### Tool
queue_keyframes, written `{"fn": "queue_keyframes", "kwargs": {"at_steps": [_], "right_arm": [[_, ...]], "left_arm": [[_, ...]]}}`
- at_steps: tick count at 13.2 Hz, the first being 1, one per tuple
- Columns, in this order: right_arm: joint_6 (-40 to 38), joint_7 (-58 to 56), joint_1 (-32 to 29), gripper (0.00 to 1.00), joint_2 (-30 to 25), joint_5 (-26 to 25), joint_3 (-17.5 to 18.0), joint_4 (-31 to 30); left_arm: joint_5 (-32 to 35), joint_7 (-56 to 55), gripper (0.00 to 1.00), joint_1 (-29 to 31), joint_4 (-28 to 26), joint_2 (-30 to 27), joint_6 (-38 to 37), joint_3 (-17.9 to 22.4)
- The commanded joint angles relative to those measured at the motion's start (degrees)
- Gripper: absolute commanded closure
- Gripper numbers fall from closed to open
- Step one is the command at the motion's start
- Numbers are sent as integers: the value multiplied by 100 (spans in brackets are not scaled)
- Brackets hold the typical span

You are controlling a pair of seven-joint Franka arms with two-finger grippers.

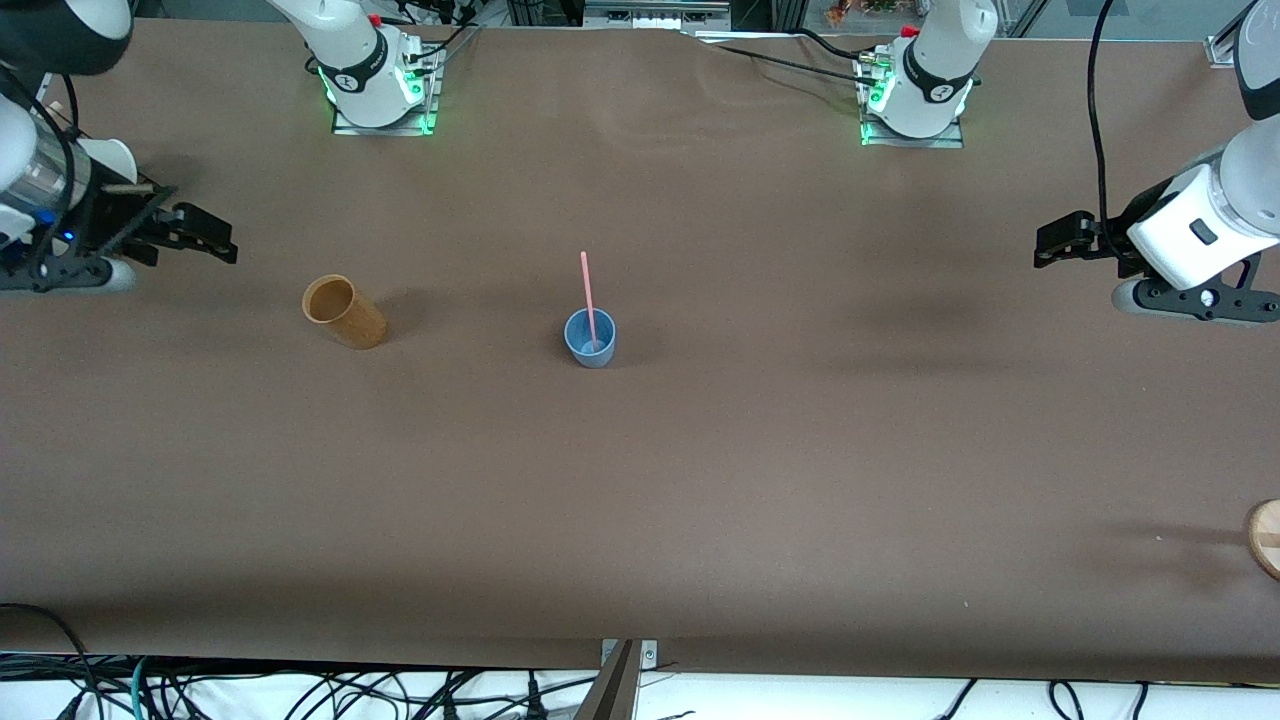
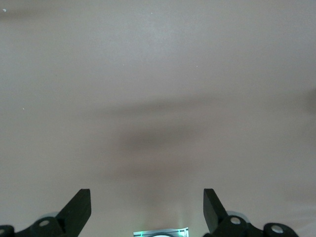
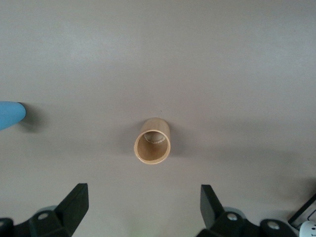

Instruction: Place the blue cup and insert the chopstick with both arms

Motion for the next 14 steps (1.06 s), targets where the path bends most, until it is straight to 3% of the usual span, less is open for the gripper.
{"fn": "queue_keyframes", "kwargs": {"at_steps": [1,14], "right_arm": [[206,26,-128,0,-161,-116,126,-162],[58,26,-119,0,-12,-46,12,-57]], "left_arm": [[67,111,0,-22,150,54,-91,0],[67,111,0,-22,150,54,-91,0]]}}
